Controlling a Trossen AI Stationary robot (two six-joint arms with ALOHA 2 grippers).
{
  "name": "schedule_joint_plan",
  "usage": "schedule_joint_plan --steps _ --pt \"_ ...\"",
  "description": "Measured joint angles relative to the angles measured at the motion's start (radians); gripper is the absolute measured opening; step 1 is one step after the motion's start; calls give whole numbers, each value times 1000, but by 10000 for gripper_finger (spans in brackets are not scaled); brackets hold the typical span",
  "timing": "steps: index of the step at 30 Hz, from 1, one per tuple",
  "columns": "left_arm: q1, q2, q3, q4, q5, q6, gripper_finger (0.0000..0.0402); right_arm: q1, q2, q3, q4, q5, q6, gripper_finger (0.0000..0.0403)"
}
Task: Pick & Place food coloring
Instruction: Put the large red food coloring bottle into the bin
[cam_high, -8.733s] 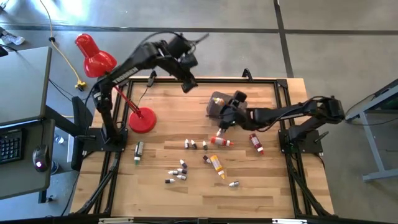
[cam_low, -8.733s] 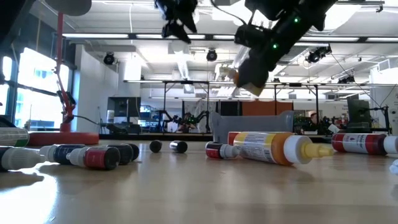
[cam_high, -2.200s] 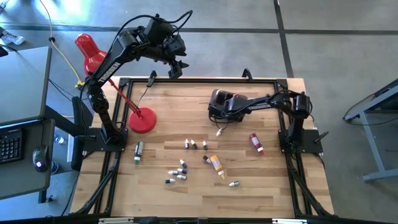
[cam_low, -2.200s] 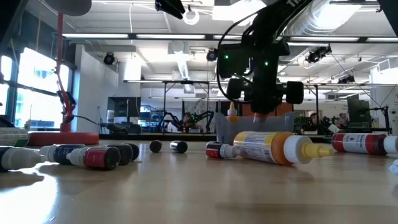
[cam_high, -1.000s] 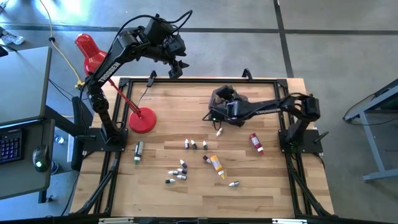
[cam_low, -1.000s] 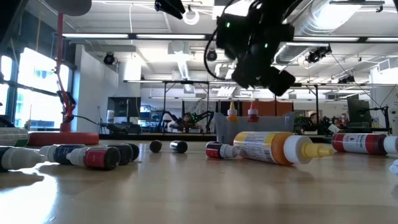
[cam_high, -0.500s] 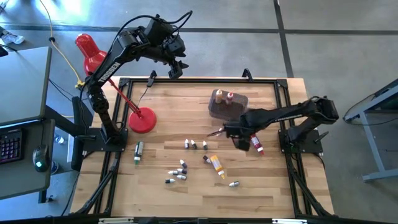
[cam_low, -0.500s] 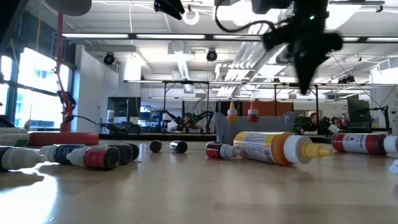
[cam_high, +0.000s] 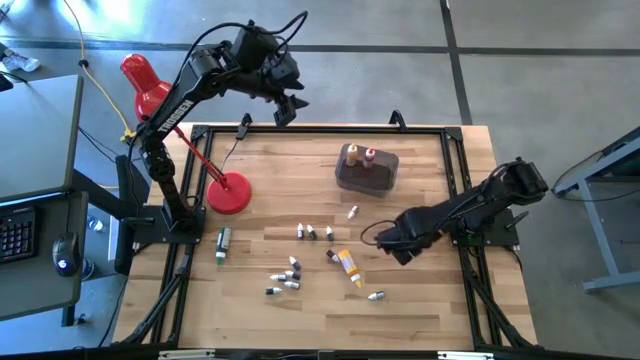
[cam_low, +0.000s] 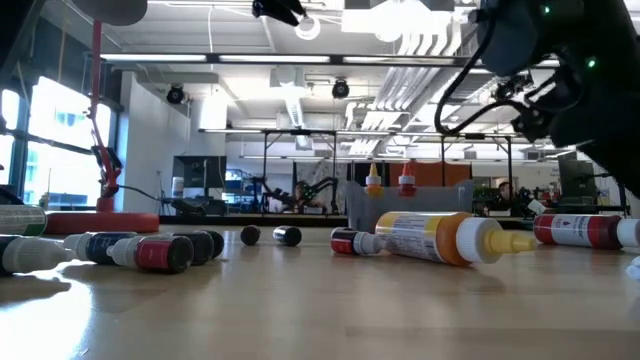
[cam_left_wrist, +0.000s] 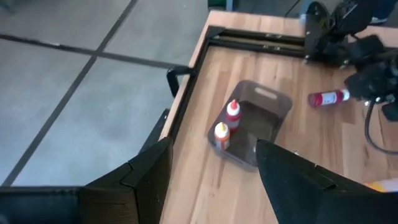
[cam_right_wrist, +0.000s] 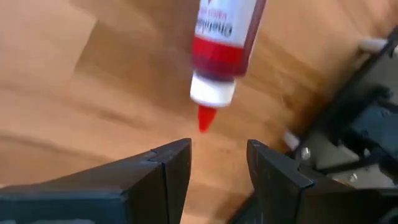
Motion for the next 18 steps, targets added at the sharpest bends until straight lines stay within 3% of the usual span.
schedule_joint_plan --steps 8,18 --pt "0 0 0 1 17 0 225 -35 0 -60 161 62 -99 149" --pt "0 0 0 1 14 4 225 -50 -1 -82 149 55 -135 149"
